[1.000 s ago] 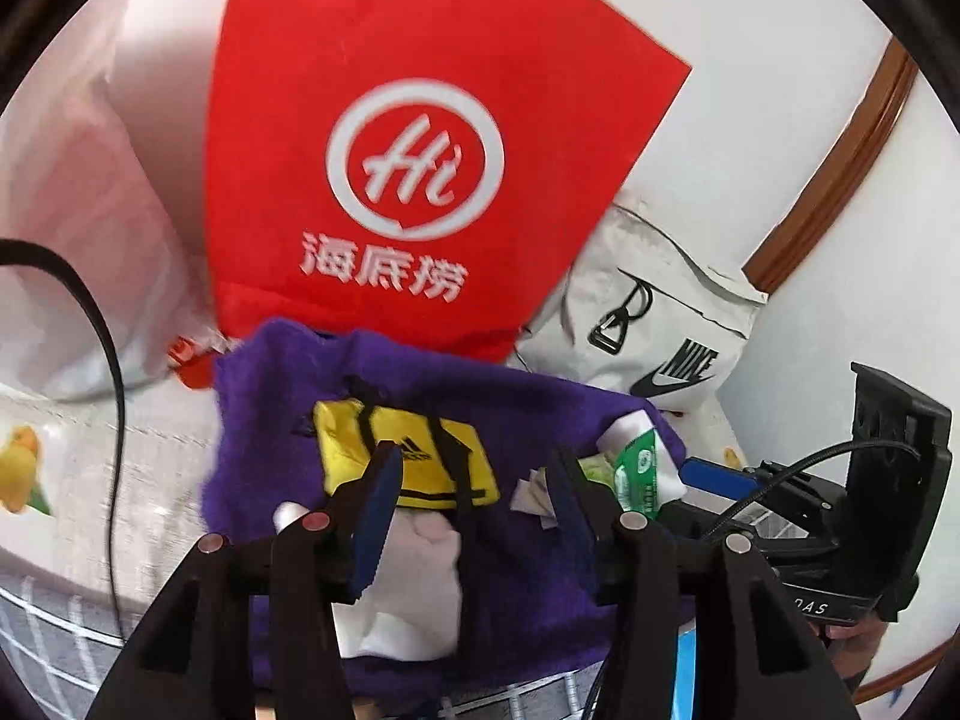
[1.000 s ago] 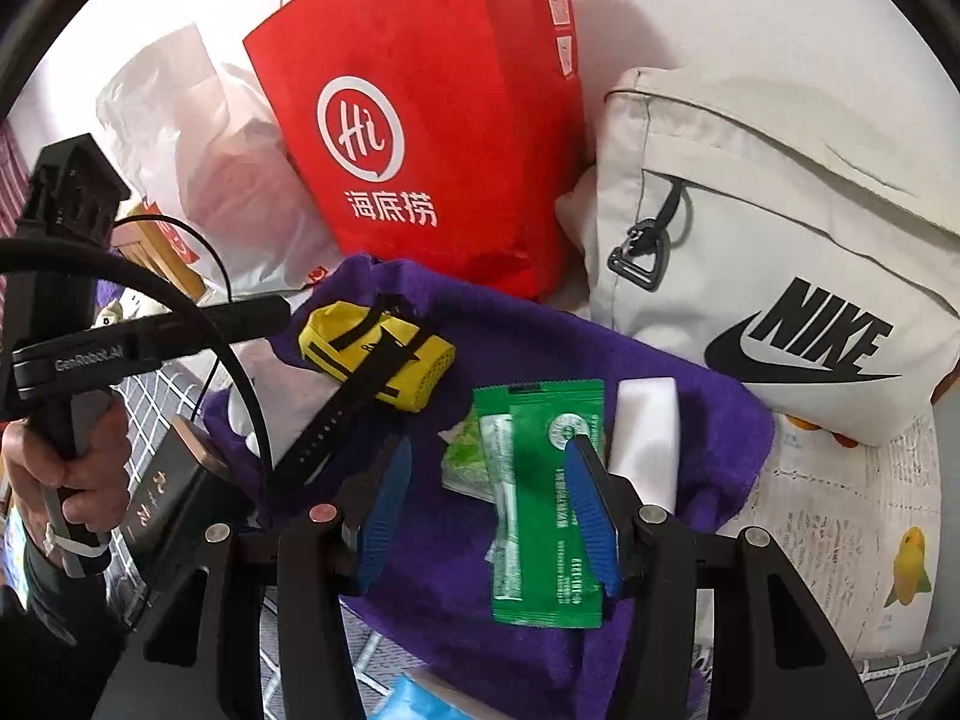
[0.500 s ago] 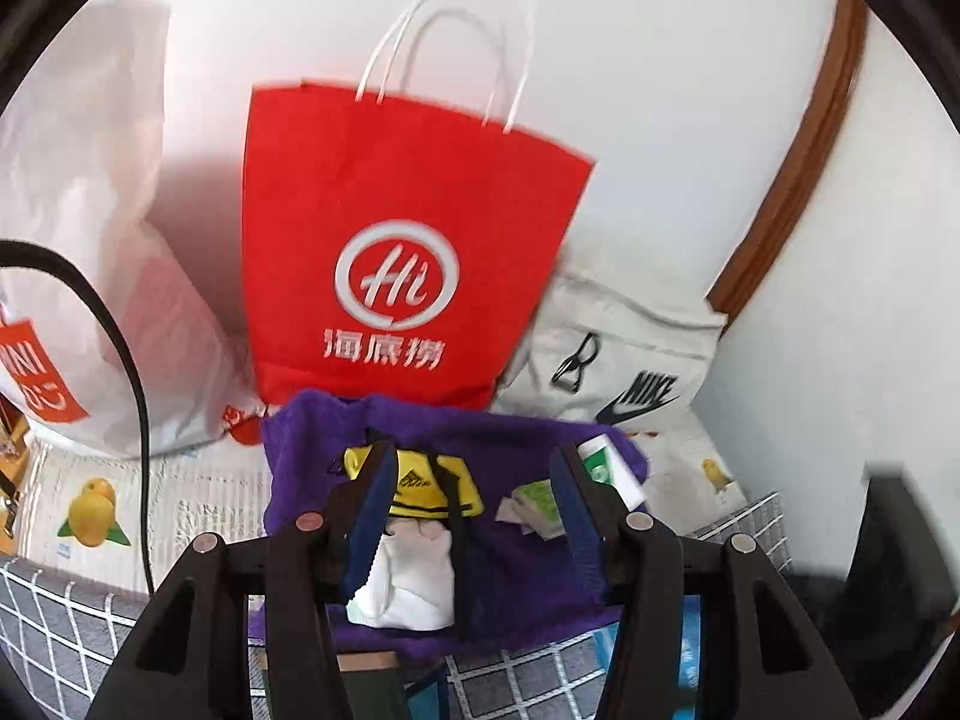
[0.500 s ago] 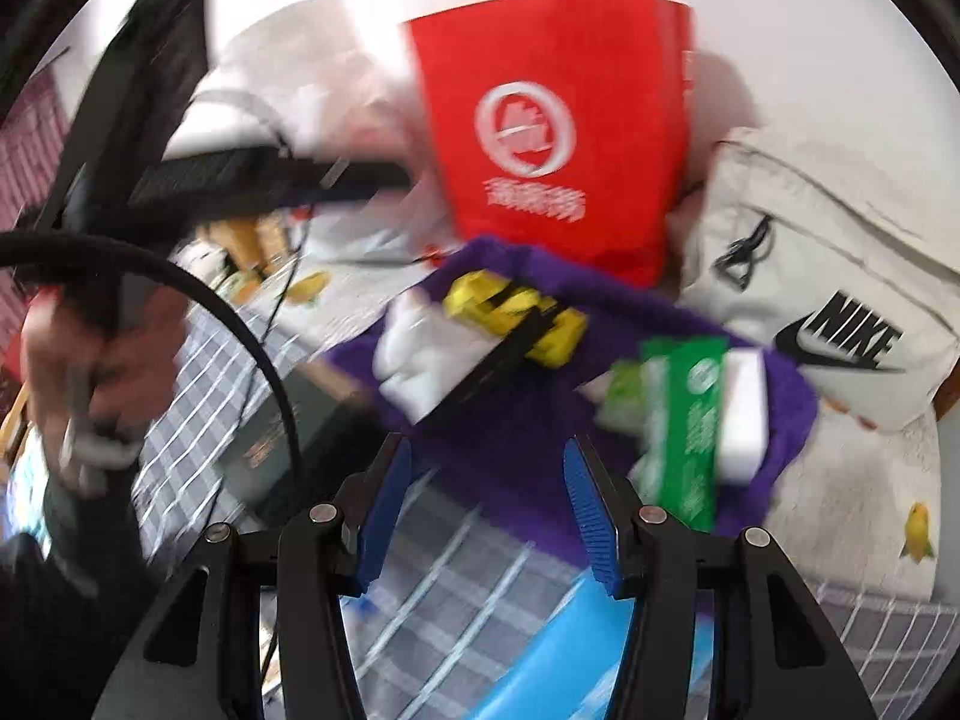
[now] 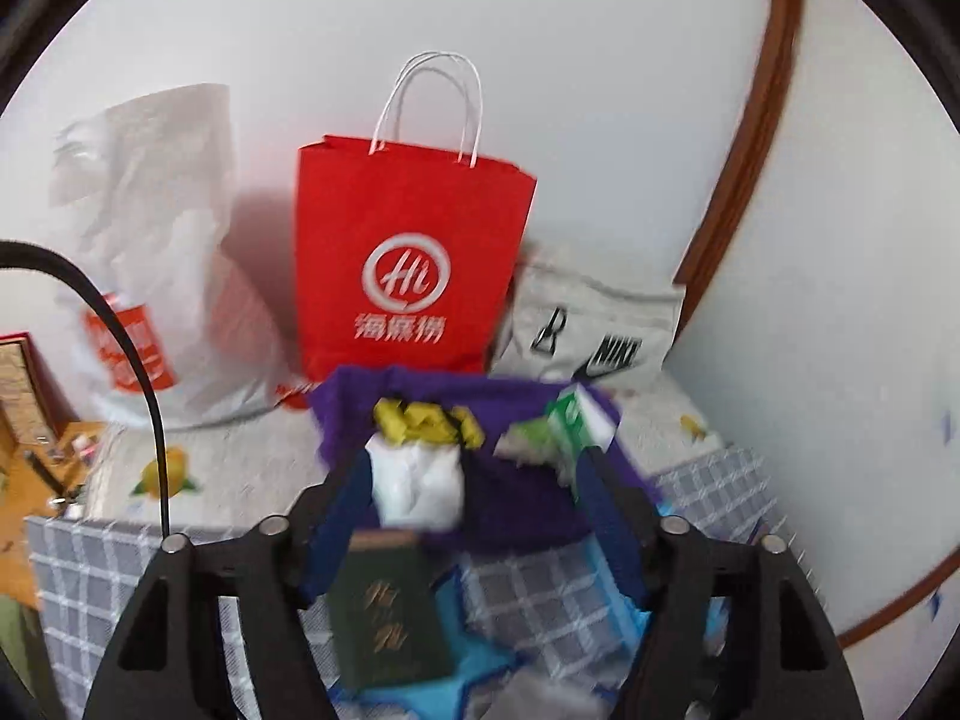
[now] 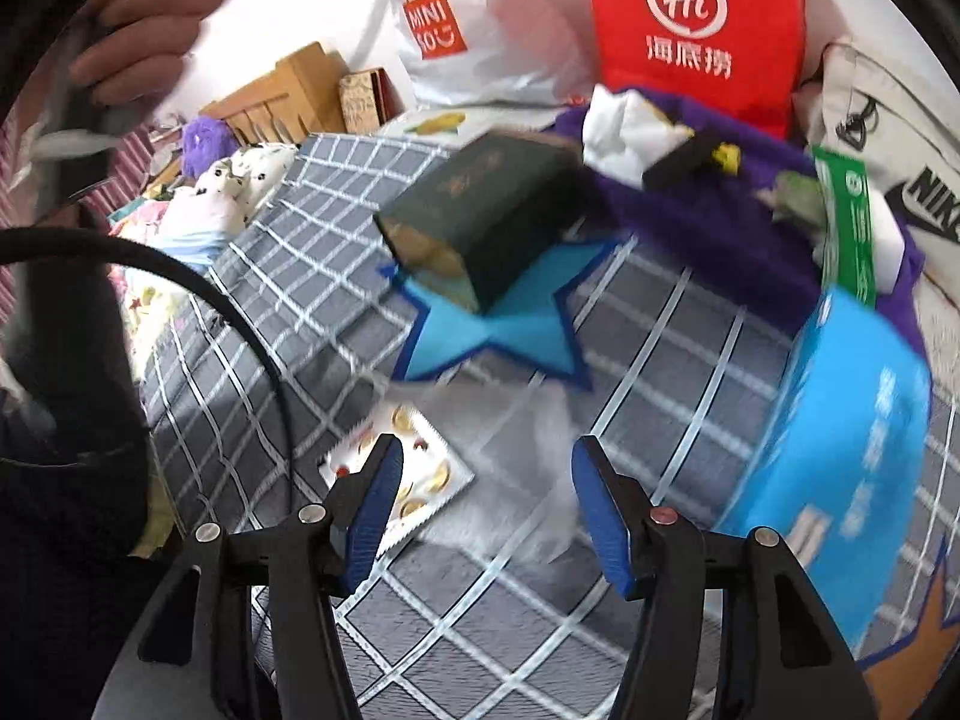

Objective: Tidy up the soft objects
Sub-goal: 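Move both open tools back to the orange-print sachet and mesh bag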

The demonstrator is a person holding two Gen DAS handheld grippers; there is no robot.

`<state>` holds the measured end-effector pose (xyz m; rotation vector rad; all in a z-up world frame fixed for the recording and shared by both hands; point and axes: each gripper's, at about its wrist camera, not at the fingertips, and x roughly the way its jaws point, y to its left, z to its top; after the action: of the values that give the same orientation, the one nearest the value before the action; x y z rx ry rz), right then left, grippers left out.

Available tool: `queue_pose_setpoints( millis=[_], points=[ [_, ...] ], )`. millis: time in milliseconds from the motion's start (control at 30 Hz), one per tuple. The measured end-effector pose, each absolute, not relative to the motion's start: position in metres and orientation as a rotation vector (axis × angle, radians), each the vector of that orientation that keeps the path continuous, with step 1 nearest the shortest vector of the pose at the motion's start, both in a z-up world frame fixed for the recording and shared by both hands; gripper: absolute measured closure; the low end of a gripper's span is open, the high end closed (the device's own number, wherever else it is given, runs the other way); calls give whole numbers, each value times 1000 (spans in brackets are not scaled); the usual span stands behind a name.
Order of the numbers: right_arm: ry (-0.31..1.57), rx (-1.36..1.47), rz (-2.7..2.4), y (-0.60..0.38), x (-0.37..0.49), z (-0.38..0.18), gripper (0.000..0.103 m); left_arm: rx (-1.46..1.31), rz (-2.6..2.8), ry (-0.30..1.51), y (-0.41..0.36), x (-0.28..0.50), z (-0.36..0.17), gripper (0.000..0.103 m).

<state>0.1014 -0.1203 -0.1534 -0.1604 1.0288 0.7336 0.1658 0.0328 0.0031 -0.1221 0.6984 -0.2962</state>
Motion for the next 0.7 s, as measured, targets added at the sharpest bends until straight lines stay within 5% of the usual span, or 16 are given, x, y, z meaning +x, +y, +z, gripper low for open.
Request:
queue_pose_setpoints(
  millis=[367,433,467,500,700],
  points=[
    [1067,-179,560,-109,93,-203,35,-214,-201,862,81,70,-80,33],
    [1044,-196,560,-106,88,-202,56,-230,-212,890,81,58,-95,33],
    [1027,-208,573,-105,84,-202,79,-226,-215,909,81,53,-105,33],
    [1015,-219,578,-104,81,-201,88,-227,-207,921,81,50,-112,33],
    [1008,-77,626,-129,67,-194,94,-200,-200,982,65,39,-142,33]
  ],
)
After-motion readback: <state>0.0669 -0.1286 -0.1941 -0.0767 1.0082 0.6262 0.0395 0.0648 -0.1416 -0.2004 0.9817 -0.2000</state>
